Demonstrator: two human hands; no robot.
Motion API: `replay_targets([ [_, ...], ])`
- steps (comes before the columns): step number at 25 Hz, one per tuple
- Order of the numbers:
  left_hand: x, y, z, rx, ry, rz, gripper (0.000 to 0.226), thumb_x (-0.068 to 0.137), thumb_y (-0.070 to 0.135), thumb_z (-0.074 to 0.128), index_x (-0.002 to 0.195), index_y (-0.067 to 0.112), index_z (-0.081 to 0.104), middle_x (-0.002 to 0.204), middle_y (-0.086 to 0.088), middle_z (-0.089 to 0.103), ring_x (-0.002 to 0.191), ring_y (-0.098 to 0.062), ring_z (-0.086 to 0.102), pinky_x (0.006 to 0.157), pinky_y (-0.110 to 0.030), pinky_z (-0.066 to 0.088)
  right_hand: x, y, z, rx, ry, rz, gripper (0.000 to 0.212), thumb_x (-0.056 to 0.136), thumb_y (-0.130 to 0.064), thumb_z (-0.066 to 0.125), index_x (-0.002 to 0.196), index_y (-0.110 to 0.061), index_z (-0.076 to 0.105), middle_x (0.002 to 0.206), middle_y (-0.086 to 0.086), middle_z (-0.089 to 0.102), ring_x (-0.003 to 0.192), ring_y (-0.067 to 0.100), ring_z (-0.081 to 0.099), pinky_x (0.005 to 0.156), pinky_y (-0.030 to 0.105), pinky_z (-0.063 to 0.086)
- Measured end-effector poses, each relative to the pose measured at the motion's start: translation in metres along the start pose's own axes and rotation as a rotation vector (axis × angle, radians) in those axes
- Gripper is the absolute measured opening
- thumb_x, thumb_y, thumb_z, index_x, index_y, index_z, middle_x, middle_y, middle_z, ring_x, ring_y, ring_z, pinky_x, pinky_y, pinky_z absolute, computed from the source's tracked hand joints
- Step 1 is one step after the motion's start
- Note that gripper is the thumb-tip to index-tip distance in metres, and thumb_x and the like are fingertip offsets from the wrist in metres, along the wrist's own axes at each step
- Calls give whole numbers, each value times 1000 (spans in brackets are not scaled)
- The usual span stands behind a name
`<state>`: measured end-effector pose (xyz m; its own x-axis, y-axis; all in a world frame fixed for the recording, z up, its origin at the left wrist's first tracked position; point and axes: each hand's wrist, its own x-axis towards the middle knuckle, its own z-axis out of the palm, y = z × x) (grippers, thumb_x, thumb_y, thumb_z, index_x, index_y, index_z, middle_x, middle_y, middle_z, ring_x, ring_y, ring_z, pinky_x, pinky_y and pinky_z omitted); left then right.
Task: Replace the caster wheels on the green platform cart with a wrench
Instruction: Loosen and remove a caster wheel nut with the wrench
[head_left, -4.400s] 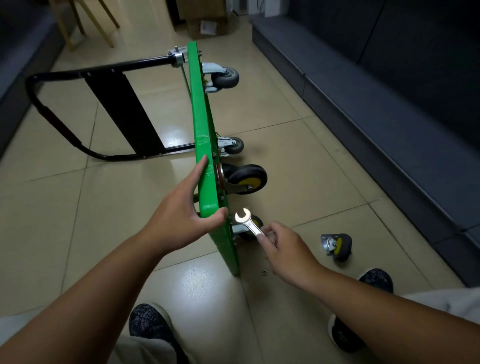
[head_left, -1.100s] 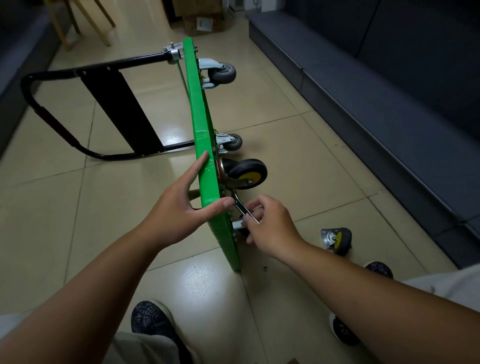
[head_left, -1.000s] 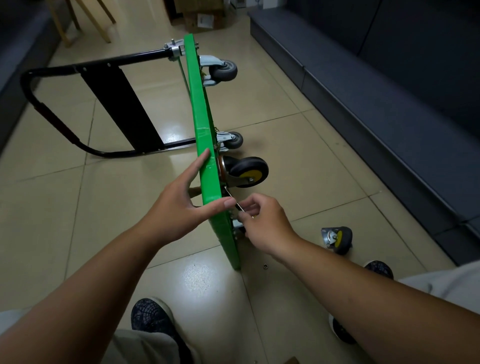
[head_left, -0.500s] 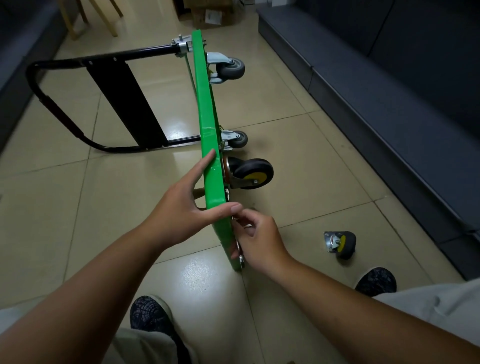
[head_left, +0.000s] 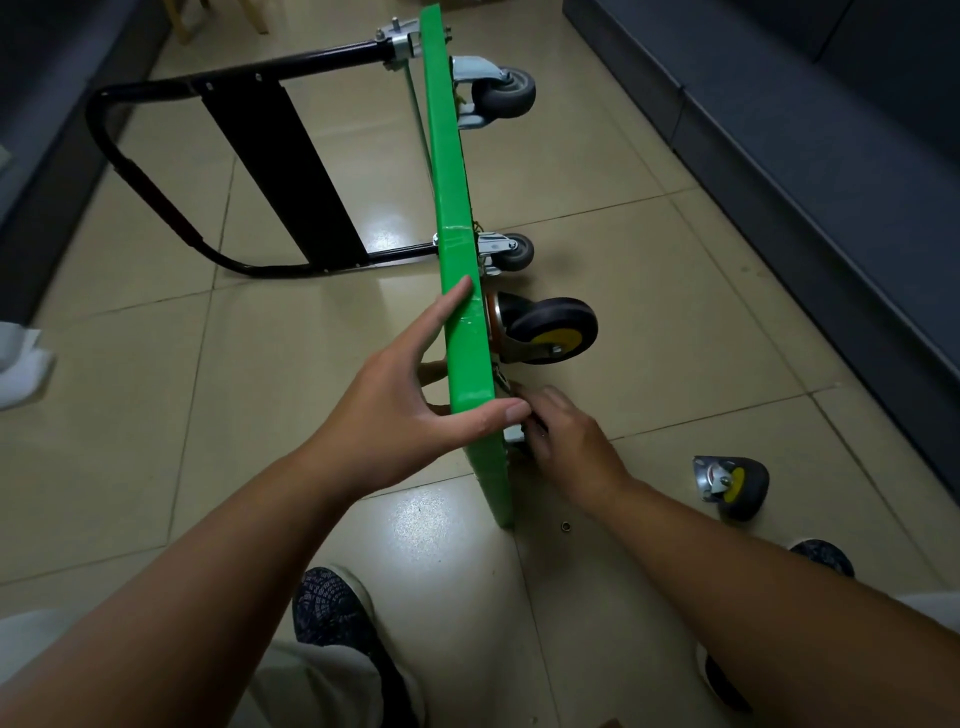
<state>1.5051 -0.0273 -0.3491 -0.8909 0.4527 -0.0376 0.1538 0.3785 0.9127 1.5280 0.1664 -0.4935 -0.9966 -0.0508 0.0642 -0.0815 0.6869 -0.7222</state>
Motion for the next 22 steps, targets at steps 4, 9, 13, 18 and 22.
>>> replay_targets([
  [4, 0, 3, -1, 28, -7, -4, 107, 62, 59, 81, 152, 55, 24, 131, 52, 25, 129, -9, 46, 81, -26, 61, -14, 14, -14, -249, -293, 245, 30, 94, -12, 50, 123, -16, 57, 103, 13, 66, 90, 36, 68, 72, 43, 56],
  [9, -1, 2, -1, 48, -23, -11, 106, 64, 59, 81, 153, 55, 22, 144, 40, 26, 133, -14, 45, 88, -31, 60, -41, -17, -53, 154, -393, 730, 36, 99, -8, 45, 135, -6, 50, 78, 21, 70, 48, 27, 60, 44, 27, 44],
  [13, -1, 3, -1, 77, -18, -8, 107, 65, 58, 81, 153, 55, 22, 150, 31, 25, 132, -12, 44, 86, -22, 56, -25, -69, -71, 484, -211, 703, 22, 102, -18, 46, 111, -15, 66, 71, 10, 64, 43, 15, 47, 41, 23, 35],
  [18, -2, 3, -2, 38, -17, -2, 108, 64, 50, 83, 154, 50, 25, 146, 33, 29, 135, -13, 45, 97, -33, 55, -6, -100, -71, 661, -181, 668, 29, 104, -23, 42, 100, -13, 69, 69, 8, 59, 48, 16, 46, 45, 27, 35],
  [22, -1, 0, -3, 50, -26, 4, 108, 65, 50, 82, 154, 51, 23, 145, 39, 27, 138, -11, 43, 99, -39, 54, -7, -109, -75, 620, -235, 564, 27, 106, -18, 44, 111, -14, 69, 71, 9, 63, 51, 18, 54, 45, 27, 43],
])
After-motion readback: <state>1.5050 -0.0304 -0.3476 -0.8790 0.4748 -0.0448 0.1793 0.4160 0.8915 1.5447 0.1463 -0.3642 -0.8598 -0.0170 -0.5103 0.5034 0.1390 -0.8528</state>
